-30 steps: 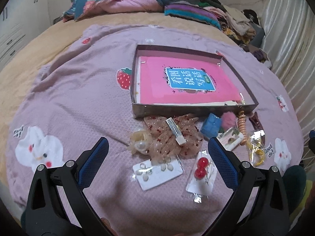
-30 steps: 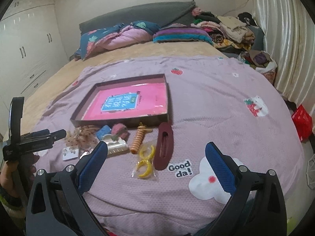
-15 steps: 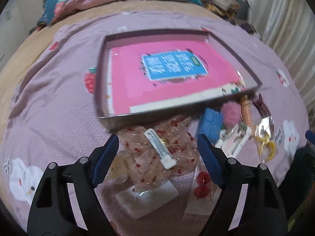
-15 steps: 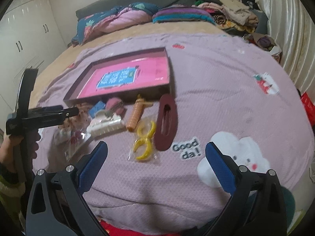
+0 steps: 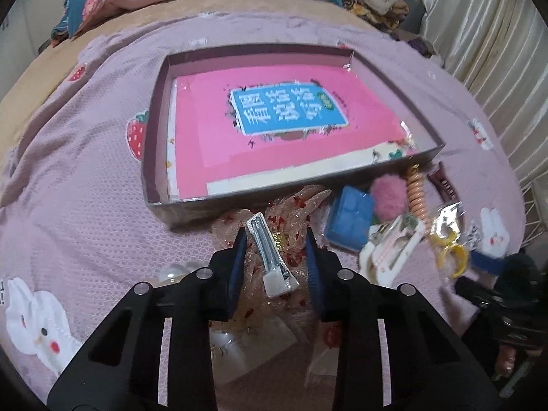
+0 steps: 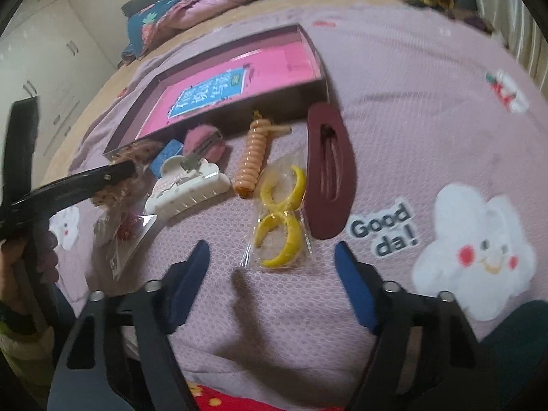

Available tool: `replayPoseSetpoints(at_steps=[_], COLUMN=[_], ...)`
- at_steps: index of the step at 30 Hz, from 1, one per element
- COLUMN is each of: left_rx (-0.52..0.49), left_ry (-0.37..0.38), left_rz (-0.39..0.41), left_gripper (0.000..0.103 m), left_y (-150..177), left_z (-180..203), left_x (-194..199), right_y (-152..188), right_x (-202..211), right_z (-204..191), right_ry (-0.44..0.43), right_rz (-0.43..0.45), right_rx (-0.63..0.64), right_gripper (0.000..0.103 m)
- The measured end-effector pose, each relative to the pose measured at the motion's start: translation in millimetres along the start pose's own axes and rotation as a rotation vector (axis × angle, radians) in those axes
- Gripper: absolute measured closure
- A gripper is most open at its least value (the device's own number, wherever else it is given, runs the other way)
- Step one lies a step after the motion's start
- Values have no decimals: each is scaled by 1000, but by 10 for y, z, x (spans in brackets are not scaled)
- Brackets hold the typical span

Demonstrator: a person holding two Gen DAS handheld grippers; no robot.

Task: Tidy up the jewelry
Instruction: 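Grasp the pink butterfly clip with left tool while right tool grasps yellow hair-tie bag, then carry both held items over the tray and open both tools to drop them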

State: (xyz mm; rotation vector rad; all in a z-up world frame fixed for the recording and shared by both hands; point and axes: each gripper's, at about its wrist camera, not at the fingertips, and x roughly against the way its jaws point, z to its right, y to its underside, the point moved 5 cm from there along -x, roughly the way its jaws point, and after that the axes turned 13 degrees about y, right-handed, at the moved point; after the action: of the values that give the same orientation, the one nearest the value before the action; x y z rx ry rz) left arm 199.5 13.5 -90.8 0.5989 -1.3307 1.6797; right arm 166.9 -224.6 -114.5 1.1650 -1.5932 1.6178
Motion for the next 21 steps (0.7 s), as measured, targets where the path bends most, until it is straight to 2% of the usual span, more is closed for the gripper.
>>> replayPoseSetpoints(at_steps=[5,8,9,11,13,21], left_rx=[11,23,26,29,30,47], left_ry=[18,21,26,25,23,1], left_rz=[36,62,67,81,96,163], left_gripper=[80,80,80,80,80,80], left_y=[-57,-85,-81,-89,-106,-204], left_z=[17,14,8,3,-1,-92], left_x=[169,279,312,381,458,776], right_y=[-24,-55,-57,-64,-68,-173], right_x=[-98,-63,-28,35,146,607], right_z=[30,29,17,1,-28,-101], right_ry=[-51,-83,-83,-82,-82,-94], right_rz=[-18,8,26,53,95,227], right_rx=[-55,-65,-52,-29,1,75], right_gripper=[71,75,81,82,89,90])
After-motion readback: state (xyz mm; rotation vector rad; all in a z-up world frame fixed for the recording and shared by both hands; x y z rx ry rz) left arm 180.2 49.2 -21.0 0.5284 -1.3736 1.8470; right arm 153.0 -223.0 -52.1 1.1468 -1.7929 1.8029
